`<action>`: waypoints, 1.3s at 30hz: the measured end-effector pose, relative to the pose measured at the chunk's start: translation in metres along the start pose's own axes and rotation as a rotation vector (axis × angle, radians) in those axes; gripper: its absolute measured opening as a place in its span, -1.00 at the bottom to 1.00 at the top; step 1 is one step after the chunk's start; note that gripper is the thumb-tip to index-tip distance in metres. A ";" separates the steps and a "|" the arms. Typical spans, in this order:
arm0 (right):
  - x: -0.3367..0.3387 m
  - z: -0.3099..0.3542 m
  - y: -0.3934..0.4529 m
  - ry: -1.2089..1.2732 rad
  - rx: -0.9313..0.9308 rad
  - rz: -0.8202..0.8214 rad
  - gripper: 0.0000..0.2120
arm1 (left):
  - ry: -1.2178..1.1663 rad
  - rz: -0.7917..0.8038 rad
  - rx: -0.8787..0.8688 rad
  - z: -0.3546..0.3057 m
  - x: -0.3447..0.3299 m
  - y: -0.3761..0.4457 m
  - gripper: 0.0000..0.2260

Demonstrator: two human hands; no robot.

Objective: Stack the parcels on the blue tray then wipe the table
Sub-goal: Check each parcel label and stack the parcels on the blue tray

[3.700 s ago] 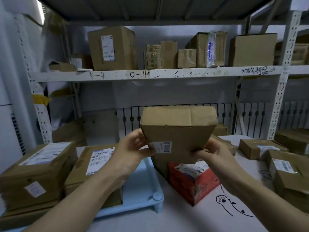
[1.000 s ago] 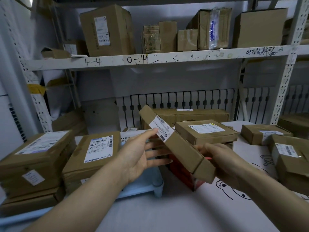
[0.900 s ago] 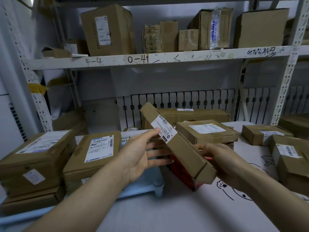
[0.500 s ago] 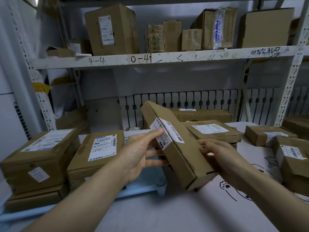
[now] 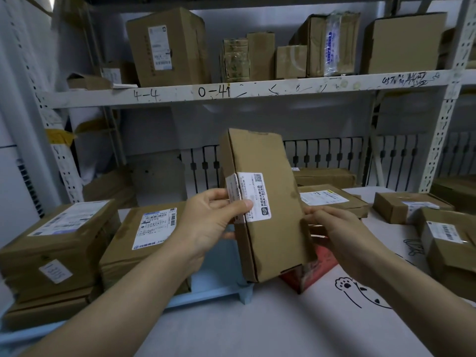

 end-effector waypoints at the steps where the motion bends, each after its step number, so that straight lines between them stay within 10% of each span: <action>1: 0.001 0.001 0.000 0.017 0.012 0.005 -0.82 | 0.012 0.002 -0.033 -0.005 0.000 -0.002 -0.69; 8: -0.001 0.010 0.000 0.151 0.022 0.036 -0.73 | 0.049 -0.035 -0.249 -0.042 0.019 0.000 -0.73; 23: 0.006 0.005 -0.011 0.372 -0.296 0.268 -0.61 | 1.043 -0.211 -1.288 0.004 0.012 -0.010 -0.80; 27: 0.005 -0.002 -0.011 0.301 -0.296 0.313 -0.80 | 1.122 -0.212 -1.361 0.010 0.012 -0.013 -0.91; 39: 0.000 -0.011 -0.001 0.280 -0.166 0.355 -0.51 | 1.242 -0.236 -1.388 0.016 0.016 -0.014 -0.88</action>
Point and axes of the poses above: each hand's wrist, its own y-axis towards the middle knuckle, its own x-axis out of the back of the hand, z = x × y, the point moved 4 cm from there along y, towards the middle knuckle, and after that the axes turned 14 degrees about y, right-handed, at the moved point
